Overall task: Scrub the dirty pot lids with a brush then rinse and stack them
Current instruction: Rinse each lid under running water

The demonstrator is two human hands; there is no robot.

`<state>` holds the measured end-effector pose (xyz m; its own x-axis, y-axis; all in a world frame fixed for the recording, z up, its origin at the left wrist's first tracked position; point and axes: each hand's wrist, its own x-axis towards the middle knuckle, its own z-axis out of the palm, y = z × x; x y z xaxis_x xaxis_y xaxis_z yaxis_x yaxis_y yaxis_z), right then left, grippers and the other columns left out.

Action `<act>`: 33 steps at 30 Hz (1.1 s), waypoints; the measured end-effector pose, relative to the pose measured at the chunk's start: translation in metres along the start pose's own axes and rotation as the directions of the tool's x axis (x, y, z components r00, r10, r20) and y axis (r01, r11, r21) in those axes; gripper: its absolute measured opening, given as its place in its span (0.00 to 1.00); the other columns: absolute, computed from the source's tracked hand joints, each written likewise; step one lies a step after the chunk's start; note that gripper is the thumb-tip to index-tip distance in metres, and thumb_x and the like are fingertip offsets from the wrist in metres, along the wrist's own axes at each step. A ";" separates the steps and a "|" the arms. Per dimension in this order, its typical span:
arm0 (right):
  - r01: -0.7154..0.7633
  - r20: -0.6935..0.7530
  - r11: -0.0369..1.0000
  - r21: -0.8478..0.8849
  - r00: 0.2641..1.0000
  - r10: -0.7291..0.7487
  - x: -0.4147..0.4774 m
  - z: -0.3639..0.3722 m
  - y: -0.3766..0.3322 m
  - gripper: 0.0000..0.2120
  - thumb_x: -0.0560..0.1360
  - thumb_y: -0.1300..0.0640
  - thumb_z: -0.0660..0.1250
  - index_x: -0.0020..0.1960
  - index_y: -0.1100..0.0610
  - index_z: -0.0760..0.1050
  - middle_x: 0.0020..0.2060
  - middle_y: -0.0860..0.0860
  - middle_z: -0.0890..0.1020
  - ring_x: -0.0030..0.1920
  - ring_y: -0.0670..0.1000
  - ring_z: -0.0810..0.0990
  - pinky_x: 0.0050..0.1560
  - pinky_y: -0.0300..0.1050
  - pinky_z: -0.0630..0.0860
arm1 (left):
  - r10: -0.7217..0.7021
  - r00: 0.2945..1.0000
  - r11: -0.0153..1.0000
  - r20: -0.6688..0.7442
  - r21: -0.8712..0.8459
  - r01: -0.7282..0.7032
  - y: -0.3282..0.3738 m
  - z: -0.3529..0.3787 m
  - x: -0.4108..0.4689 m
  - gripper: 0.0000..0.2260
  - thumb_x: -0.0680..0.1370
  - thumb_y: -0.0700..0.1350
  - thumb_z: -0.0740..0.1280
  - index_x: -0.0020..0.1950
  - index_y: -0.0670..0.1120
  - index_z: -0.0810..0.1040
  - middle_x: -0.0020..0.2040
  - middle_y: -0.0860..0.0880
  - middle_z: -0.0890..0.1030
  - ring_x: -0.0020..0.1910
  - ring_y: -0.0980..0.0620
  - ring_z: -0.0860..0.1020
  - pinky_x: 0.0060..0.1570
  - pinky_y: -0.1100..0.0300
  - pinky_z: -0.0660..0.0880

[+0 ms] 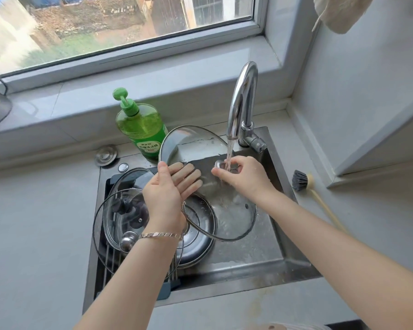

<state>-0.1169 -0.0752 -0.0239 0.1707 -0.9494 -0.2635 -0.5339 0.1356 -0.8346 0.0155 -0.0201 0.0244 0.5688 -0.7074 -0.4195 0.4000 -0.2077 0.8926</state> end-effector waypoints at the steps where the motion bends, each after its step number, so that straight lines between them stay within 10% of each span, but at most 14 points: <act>1: -0.017 -0.055 1.000 0.024 0.998 0.019 -0.001 0.002 0.002 0.17 0.70 0.42 0.70 0.51 0.53 0.77 0.45 0.49 0.74 0.44 0.45 0.72 0.42 0.35 0.66 | 0.002 1.000 1.000 -0.001 0.004 -0.002 0.000 0.000 0.000 0.18 0.83 0.48 0.54 0.49 0.35 0.75 0.43 0.39 0.83 0.34 0.47 0.84 0.35 0.55 0.82; 7: -0.189 -0.072 0.969 0.157 0.977 0.202 0.006 0.010 0.008 0.09 0.77 0.49 0.62 0.46 0.55 0.70 0.40 0.50 0.75 0.39 0.50 0.74 0.43 0.45 0.71 | 0.033 0.999 0.998 0.033 0.045 -0.034 -0.002 -0.001 -0.004 0.18 0.83 0.48 0.54 0.50 0.35 0.75 0.43 0.39 0.83 0.36 0.46 0.84 0.34 0.56 0.82; 10: -0.012 -0.009 0.980 0.199 1.000 0.014 -0.003 0.004 0.011 0.03 0.76 0.55 0.64 0.45 0.50 0.70 0.35 0.48 0.73 0.34 0.46 0.72 0.41 0.44 0.73 | 0.009 1.000 1.000 0.016 0.006 -0.009 -0.002 -0.002 -0.001 0.18 0.83 0.48 0.53 0.50 0.35 0.75 0.43 0.39 0.83 0.35 0.46 0.84 0.33 0.57 0.82; 13: 0.054 -0.127 0.989 0.141 0.991 -0.036 -0.013 -0.002 0.035 0.10 0.75 0.52 0.66 0.56 0.51 0.71 0.49 0.48 0.73 0.49 0.46 0.74 0.53 0.39 0.71 | -0.040 0.999 0.996 -0.007 -0.077 0.039 -0.004 -0.001 0.006 0.19 0.84 0.49 0.53 0.51 0.34 0.74 0.42 0.38 0.83 0.35 0.45 0.84 0.34 0.55 0.82; 15: -0.171 -0.168 0.967 0.188 0.965 0.203 -0.012 -0.009 0.058 0.20 0.76 0.46 0.62 0.64 0.54 0.69 0.61 0.50 0.71 0.61 0.50 0.70 0.65 0.46 0.67 | -0.078 0.997 0.986 -0.008 -0.150 0.076 -0.005 -0.006 0.014 0.19 0.84 0.49 0.53 0.50 0.35 0.74 0.38 0.40 0.84 0.34 0.45 0.84 0.32 0.56 0.81; 18: -0.458 0.106 0.708 0.538 0.870 0.482 -0.012 -0.021 0.078 0.19 0.79 0.41 0.56 0.61 0.53 0.68 0.54 0.55 0.80 0.56 0.54 0.77 0.62 0.51 0.71 | -0.141 0.989 0.960 0.038 -0.238 0.146 -0.009 -0.017 0.024 0.19 0.84 0.50 0.51 0.50 0.36 0.73 0.35 0.42 0.84 0.34 0.46 0.84 0.29 0.59 0.80; 21: -0.396 0.157 0.463 0.793 0.867 0.473 -0.012 -0.035 0.075 0.15 0.80 0.45 0.54 0.54 0.55 0.70 0.28 0.54 0.82 0.30 0.49 0.82 0.34 0.41 0.79 | -0.257 0.961 0.921 0.100 -0.276 0.275 -0.022 -0.023 0.026 0.19 0.83 0.51 0.50 0.51 0.37 0.72 0.36 0.43 0.84 0.34 0.48 0.84 0.30 0.60 0.80; 28: -0.173 -0.227 0.763 0.623 0.893 0.388 -0.012 -0.062 0.065 0.10 0.80 0.50 0.60 0.51 0.58 0.70 0.15 0.50 0.74 0.17 0.43 0.74 0.18 0.31 0.67 | -0.639 0.764 0.750 0.084 -0.150 0.644 -0.079 -0.028 0.027 0.14 0.83 0.51 0.53 0.47 0.47 0.73 0.40 0.45 0.77 0.29 0.51 0.80 0.26 0.63 0.77; 33: 0.026 -0.311 0.906 0.422 0.943 0.118 -0.027 -0.077 0.052 0.07 0.78 0.50 0.61 0.43 0.51 0.71 0.16 0.51 0.74 0.19 0.45 0.75 0.20 0.33 0.70 | -0.753 0.652 0.654 0.094 -0.007 0.756 -0.093 -0.024 0.025 0.17 0.80 0.59 0.54 0.46 0.46 0.71 0.41 0.46 0.74 0.38 0.49 0.74 0.52 0.48 0.72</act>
<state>-0.2136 -0.0645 -0.0232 -0.1599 -0.9674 -0.1964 -0.1296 0.2178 -0.9673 0.0098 -0.0019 -0.0731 0.0018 -0.3685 -0.9296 0.6972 -0.6660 0.2654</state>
